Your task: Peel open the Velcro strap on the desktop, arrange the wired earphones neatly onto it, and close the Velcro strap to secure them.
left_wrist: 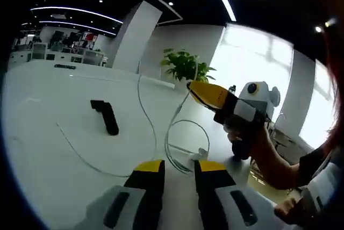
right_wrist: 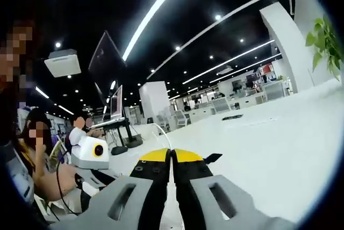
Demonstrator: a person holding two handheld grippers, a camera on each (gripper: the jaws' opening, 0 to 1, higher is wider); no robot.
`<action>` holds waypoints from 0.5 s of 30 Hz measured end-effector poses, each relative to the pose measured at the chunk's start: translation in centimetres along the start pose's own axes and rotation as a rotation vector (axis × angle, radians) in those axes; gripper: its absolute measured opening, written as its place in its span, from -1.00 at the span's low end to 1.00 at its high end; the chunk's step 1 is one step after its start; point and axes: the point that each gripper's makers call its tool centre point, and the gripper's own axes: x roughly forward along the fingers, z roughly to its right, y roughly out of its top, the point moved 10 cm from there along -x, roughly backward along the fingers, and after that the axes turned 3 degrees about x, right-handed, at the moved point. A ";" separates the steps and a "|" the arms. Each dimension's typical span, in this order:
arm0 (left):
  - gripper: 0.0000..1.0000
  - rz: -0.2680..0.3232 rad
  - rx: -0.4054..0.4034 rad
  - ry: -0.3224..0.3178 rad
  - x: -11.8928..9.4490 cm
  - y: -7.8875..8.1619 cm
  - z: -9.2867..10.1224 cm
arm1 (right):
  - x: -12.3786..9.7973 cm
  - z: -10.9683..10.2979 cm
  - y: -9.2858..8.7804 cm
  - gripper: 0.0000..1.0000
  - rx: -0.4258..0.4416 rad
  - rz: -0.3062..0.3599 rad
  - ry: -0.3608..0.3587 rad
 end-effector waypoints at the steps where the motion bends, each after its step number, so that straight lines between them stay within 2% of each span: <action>1: -0.48 0.001 -0.006 0.002 0.2 0.1 -0.1 | 0.0 0.0 0.0 -0.90 0.002 0.001 0.002; 5: -0.51 0.002 -0.025 -0.004 0.6 0.2 -0.1 | 0.0 -0.1 -0.1 -0.90 0.009 0.006 0.006; 8: -0.55 -0.014 0.026 0.041 1.0 0.2 -0.3 | -0.1 -0.2 -0.2 -0.90 0.017 0.010 0.010; 15: -0.62 -0.012 0.038 0.054 1.3 0.2 -0.2 | -0.2 -0.4 -0.2 -0.90 0.025 0.012 0.019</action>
